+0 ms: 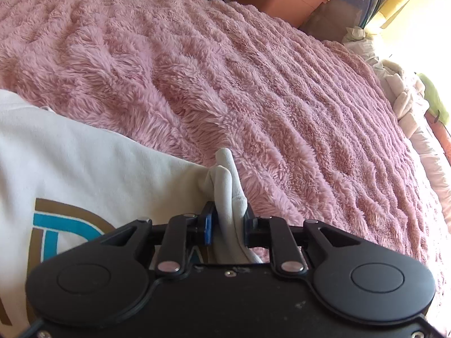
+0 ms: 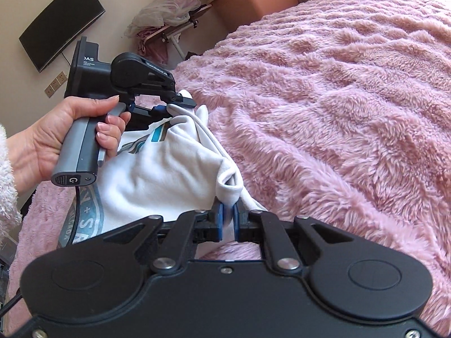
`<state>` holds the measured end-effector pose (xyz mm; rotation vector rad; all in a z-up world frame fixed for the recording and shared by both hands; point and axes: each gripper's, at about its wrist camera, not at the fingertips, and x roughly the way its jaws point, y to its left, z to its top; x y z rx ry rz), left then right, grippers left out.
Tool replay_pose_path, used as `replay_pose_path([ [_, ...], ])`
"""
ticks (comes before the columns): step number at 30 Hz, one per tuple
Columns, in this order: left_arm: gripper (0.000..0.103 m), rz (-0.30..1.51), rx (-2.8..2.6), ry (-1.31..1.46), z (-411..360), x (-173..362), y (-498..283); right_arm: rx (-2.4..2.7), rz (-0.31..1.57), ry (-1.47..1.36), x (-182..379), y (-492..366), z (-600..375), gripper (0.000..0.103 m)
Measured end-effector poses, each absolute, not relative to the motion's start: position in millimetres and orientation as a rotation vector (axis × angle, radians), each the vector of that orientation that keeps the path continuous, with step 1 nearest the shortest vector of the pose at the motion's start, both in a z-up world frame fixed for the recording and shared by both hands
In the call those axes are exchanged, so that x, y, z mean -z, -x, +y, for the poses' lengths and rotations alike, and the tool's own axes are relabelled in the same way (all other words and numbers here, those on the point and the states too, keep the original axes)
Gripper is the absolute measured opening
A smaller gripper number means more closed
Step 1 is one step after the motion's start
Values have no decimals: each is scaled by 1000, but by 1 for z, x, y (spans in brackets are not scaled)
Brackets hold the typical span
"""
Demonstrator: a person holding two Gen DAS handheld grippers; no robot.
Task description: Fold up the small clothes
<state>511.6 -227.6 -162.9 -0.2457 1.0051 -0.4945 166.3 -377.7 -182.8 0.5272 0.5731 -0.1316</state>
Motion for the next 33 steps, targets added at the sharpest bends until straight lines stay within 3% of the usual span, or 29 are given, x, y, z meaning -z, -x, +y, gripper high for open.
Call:
replay_pose_path([
  [2, 24, 1001, 488, 224, -231, 169, -511, 140, 596, -520, 187, -169, -377, 6],
  [6, 41, 964, 500, 201, -238, 173, -507, 160, 607, -497, 195, -172, -374, 6],
  [8, 43, 950, 505, 175, -241, 173, -504, 163, 615, -476, 197, -173, -372, 6],
  [16, 44, 900, 529, 284, -209, 125, -482, 176, 621, -472, 191, -167, -375, 10],
  [18, 44, 859, 556, 271, -189, 103, -462, 222, 620, -458, 184, -161, -375, 30],
  [19, 44, 828, 562, 252, -177, 92, -447, 250, 613, -444, 180, -156, -376, 31],
  [25, 46, 691, 568, 53, -102, 68, -324, 234, 520, -435, 149, -140, -386, 31],
  [33, 48, 712, 454, -57, -55, 109, -230, 118, 477, -187, 117, -160, -349, 31],
])
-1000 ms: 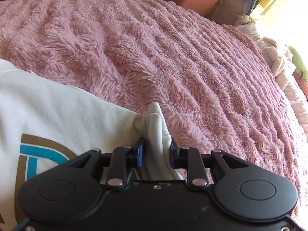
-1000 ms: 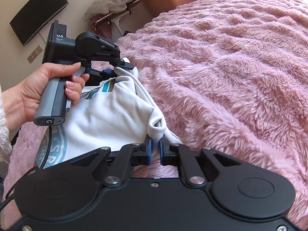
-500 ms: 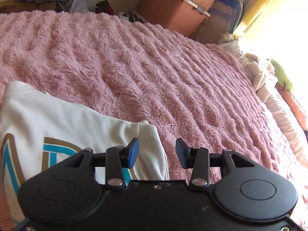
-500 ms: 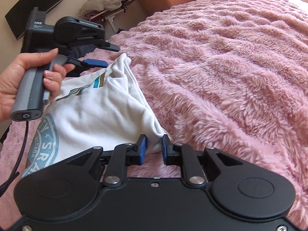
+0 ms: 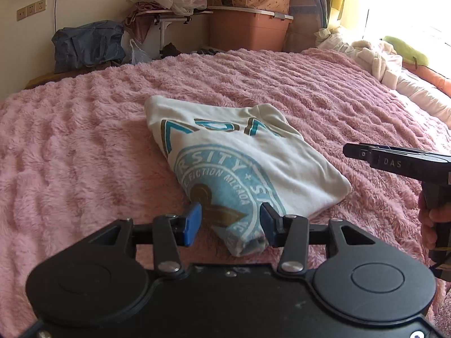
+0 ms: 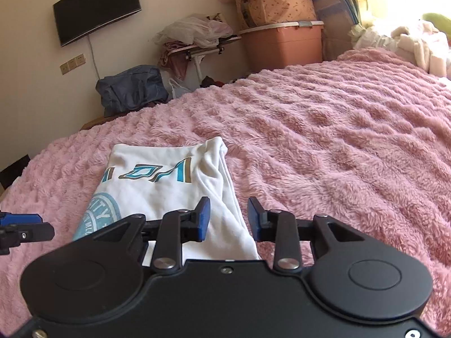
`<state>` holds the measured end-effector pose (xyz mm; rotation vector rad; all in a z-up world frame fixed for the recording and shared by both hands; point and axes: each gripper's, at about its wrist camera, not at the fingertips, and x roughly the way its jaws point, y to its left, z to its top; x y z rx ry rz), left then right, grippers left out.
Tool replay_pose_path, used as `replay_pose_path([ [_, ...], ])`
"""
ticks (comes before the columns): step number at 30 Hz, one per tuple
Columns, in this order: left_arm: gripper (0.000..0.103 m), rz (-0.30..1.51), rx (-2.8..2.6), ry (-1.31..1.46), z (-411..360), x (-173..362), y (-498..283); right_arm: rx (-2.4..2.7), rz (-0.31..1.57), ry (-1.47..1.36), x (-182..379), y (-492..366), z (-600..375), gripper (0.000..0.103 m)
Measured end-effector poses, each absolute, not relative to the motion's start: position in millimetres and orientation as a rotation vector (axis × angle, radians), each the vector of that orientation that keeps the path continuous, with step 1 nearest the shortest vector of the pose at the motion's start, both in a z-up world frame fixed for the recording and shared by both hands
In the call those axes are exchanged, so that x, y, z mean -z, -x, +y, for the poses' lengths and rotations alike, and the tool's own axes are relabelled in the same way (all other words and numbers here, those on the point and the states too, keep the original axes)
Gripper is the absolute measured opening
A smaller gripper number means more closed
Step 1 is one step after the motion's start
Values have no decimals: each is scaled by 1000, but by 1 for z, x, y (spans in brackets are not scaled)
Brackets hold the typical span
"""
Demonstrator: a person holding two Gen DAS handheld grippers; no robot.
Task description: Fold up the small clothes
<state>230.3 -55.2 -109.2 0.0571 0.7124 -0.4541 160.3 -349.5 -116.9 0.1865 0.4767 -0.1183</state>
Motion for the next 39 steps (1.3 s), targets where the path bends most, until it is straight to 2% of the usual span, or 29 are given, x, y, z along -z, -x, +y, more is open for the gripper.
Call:
replay_pose_path([
  [8, 49, 743, 391, -25, -79, 160, -221, -20, 516, 66, 134, -183, -310, 31],
  [19, 49, 700, 270, -24, -94, 172, -244, 2, 505, 52, 157, -177, -313, 31],
  [22, 42, 694, 274, -26, -98, 173, -245, -6, 522, 50, 161, -179, -313, 32],
  [23, 37, 697, 264, -38, -99, 173, -245, -7, 530, 51, 163, -179, -313, 35],
  [24, 20, 701, 249, -53, -101, 174, -245, -3, 545, 54, 166, -181, -313, 43],
  [25, 16, 705, 234, -78, -103, 175, -245, 4, 552, 58, 168, -181, -313, 47],
  [26, 15, 706, 224, -105, -105, 175, -244, 13, 555, 61, 171, -182, -312, 49],
  [31, 14, 672, 179, -219, -112, 163, -236, 5, 566, 57, 173, -184, -313, 49],
  [39, 19, 822, 109, -44, -91, 201, -253, 1, 641, 61, 187, -192, -312, 48],
])
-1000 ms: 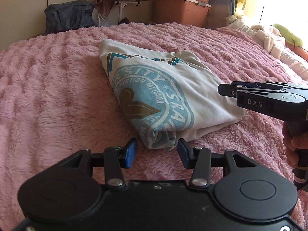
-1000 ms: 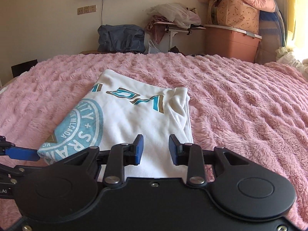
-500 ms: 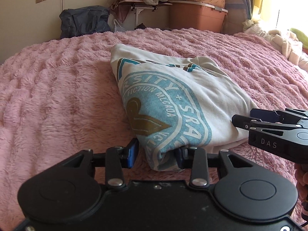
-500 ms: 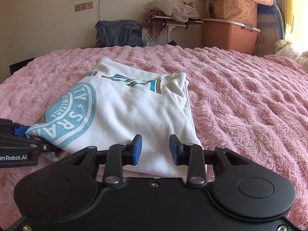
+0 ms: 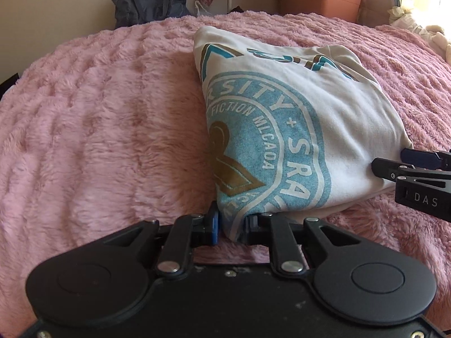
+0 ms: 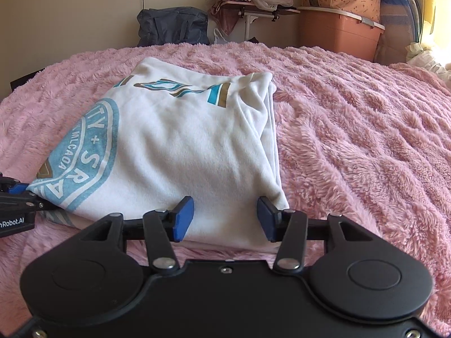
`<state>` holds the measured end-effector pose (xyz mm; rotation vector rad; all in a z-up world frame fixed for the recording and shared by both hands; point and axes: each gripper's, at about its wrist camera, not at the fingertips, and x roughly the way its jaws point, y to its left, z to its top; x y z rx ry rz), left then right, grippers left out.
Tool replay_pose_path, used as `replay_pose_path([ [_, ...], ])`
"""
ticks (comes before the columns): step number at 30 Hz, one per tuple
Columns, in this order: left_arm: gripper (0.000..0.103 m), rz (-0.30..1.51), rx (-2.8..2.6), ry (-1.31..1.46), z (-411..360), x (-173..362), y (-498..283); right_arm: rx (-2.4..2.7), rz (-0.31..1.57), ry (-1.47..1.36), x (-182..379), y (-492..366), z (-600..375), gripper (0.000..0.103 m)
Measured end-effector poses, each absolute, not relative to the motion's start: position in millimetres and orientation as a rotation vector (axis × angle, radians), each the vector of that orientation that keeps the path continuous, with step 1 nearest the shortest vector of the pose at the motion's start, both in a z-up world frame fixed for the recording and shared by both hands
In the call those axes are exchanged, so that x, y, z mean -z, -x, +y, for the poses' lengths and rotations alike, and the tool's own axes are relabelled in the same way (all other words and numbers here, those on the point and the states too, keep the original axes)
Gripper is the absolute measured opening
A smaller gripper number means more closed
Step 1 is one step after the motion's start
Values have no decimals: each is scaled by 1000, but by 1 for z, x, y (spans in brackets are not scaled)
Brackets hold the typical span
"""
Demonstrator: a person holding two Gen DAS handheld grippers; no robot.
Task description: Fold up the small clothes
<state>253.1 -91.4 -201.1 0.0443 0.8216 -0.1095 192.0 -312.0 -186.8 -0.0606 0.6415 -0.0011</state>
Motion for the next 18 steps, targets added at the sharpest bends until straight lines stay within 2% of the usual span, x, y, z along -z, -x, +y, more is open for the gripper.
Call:
replay_pose_path([
  [5, 23, 827, 128, 83, -77, 200, -254, 14, 671, 80, 190, -193, -308, 48],
  [10, 27, 784, 162, 101, -63, 176, -226, 17, 676, 65, 184, -189, -311, 48],
  [18, 27, 604, 140, 103, -60, 124, -200, -52, 460, 43, 142, -169, -304, 51],
])
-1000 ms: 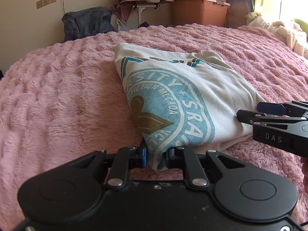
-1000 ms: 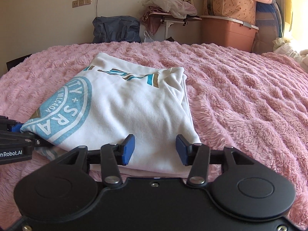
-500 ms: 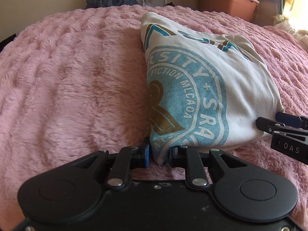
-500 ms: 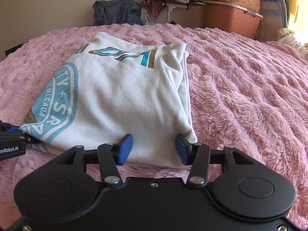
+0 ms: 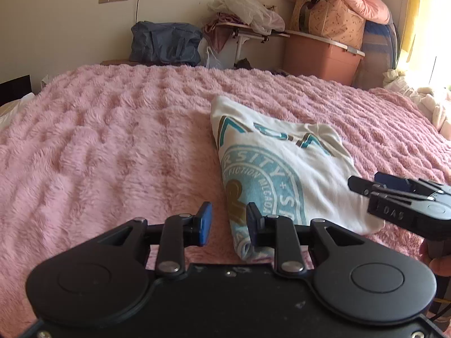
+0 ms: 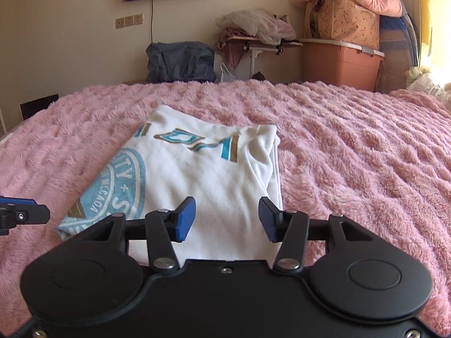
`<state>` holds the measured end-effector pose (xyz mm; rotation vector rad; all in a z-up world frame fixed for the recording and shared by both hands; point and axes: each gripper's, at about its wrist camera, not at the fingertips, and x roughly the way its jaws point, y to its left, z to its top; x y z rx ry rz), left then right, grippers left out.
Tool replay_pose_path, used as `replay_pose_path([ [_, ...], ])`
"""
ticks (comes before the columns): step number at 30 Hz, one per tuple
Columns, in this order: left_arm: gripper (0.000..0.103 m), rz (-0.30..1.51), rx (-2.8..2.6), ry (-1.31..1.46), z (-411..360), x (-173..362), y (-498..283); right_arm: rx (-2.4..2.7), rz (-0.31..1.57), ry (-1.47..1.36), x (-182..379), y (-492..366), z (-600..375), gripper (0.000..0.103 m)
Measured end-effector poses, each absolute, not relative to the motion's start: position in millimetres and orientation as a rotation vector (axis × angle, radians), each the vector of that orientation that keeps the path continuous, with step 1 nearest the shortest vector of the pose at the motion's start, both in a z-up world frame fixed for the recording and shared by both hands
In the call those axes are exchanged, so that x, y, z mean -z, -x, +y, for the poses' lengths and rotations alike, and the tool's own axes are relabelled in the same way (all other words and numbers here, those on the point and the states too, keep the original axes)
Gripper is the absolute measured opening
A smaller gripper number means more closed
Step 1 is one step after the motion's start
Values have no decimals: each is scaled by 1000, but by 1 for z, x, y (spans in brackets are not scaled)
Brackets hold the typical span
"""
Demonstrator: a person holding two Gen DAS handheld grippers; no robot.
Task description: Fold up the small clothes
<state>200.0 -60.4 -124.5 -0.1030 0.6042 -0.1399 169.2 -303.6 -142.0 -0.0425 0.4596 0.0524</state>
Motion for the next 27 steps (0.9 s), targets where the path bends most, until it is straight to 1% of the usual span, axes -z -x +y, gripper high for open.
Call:
replay_pose_path([
  [5, 28, 620, 244, 175, -75, 122, -225, -106, 435, 70, 144, -183, -292, 52],
  [11, 28, 746, 237, 241, -85, 151, -250, -122, 469, 55, 155, -195, -292, 52],
  [14, 28, 768, 231, 237, -84, 162, -250, -104, 497, 46, 161, -200, -296, 52],
  [18, 33, 776, 241, 230, -81, 177, -253, -87, 529, -2, 169, -205, -307, 53],
  [21, 33, 776, 245, 245, -79, 186, -253, -88, 542, -9, 173, -207, -309, 54],
  [24, 32, 767, 253, 272, -76, 183, -253, -84, 549, 15, 174, -207, -306, 54],
  [27, 33, 718, 279, 269, -73, 161, -253, -98, 520, -29, 162, -205, -310, 54],
])
